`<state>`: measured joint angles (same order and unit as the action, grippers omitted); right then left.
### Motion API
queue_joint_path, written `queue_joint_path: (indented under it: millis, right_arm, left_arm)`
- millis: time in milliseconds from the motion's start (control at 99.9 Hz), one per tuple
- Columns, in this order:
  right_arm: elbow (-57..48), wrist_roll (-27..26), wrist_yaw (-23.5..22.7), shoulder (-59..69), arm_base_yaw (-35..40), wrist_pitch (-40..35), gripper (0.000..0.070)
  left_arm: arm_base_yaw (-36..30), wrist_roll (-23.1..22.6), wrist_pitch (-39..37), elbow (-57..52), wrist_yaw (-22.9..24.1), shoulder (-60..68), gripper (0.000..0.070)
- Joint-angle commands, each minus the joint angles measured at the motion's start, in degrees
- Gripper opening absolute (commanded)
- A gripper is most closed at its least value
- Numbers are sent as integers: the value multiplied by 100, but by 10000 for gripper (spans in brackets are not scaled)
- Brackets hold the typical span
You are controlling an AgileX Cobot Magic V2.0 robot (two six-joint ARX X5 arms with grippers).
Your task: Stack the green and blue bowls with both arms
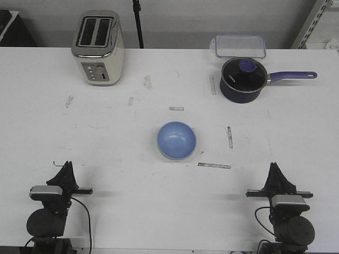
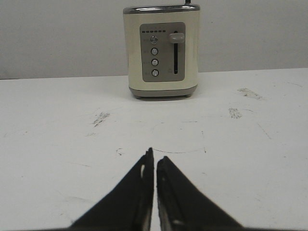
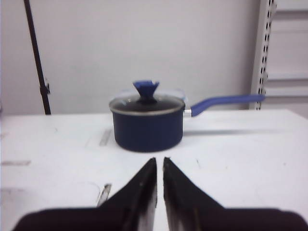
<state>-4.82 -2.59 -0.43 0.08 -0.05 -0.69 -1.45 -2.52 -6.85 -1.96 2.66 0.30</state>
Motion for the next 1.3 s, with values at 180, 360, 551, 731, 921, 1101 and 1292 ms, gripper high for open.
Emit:
queue_joint_path:
  millis: [180, 360, 551, 731, 921, 1101, 1292]
  right_arm:
    - [210, -70, 0, 0, -2, 90, 16]
    - [413, -76, -127, 0, -2, -22, 16]
    - [413, -76, -122, 0, -2, -92, 16]
    - [413, -76, -109, 0, -2, -90, 16]
    - [413, -76, -109, 0, -2, -90, 16]
    - [413, -76, -109, 0, -2, -90, 16]
    - [413, -76, -111, 0, -2, -90, 16]
  left_arm:
    - [4, -90, -83, 129, -24, -11, 3]
    - [4, -90, -83, 129, -24, -11, 3]
    - [4, -87, -83, 129, -24, -11, 3]
    - [4, -90, -83, 129, -24, -11, 3]
    - [4, -90, -83, 129, -24, -11, 3]
    - [4, -90, -83, 129, -24, -11, 3]
    - [4, -90, -83, 129, -24, -11, 3]
